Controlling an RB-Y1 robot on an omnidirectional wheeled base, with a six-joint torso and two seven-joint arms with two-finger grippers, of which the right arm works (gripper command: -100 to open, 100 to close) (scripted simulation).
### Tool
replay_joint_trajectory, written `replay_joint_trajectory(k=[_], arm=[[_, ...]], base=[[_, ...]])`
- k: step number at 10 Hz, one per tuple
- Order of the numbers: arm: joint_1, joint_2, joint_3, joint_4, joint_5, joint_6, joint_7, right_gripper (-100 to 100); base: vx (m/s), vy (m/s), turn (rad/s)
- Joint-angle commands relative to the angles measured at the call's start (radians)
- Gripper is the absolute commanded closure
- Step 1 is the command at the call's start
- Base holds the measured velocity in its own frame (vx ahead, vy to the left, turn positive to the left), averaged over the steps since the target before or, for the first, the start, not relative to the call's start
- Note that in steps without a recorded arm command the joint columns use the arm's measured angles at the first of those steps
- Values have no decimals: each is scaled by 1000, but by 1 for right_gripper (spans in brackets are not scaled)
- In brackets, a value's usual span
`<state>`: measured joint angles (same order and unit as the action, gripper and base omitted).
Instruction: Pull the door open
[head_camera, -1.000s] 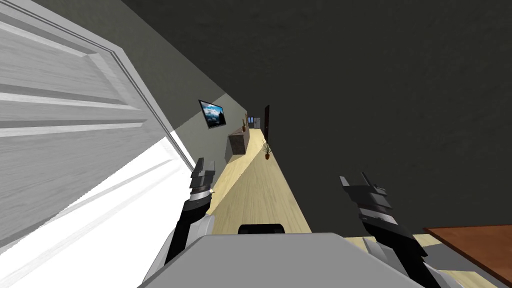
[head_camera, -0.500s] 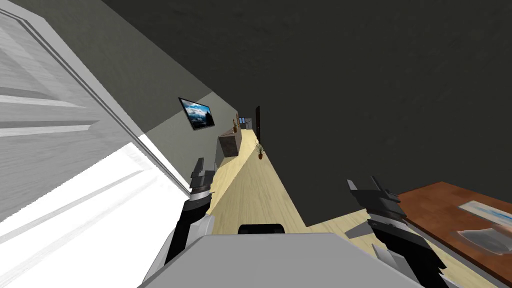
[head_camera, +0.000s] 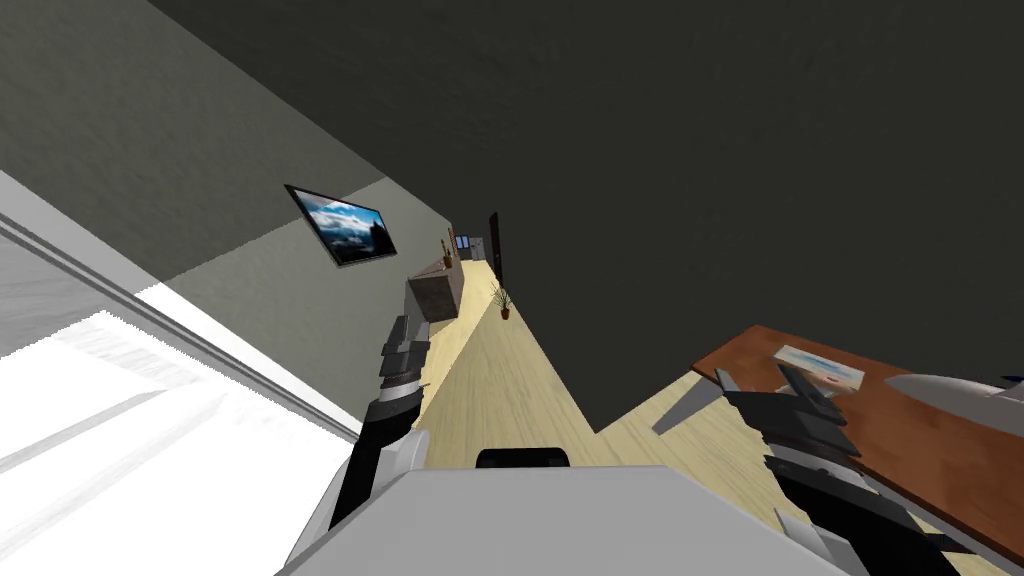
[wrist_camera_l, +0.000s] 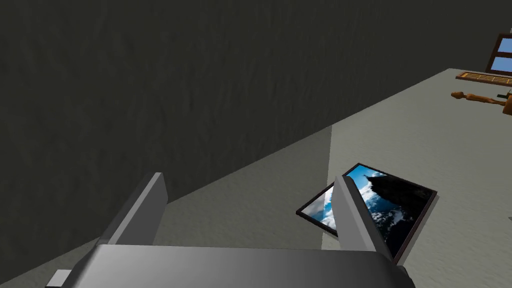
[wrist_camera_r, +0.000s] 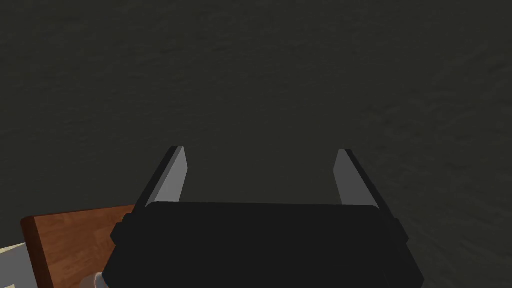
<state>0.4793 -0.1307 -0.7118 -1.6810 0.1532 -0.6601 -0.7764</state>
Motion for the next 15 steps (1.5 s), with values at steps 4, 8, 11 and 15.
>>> replay_joint_trajectory(k=[4,8,11,15], arm=[[-13,-2,-81,72,17,-20,-66,-100],[-26,-5,-153,133,31,-34,-124,-100],[-36,-7,-207,179,42,-44,-168,-100],[-54,-9,-279,240,56,-56,-228,-100]], base=[[24,-5,-348],[37,0,-356],[35,1,-367],[34,7,-354]])
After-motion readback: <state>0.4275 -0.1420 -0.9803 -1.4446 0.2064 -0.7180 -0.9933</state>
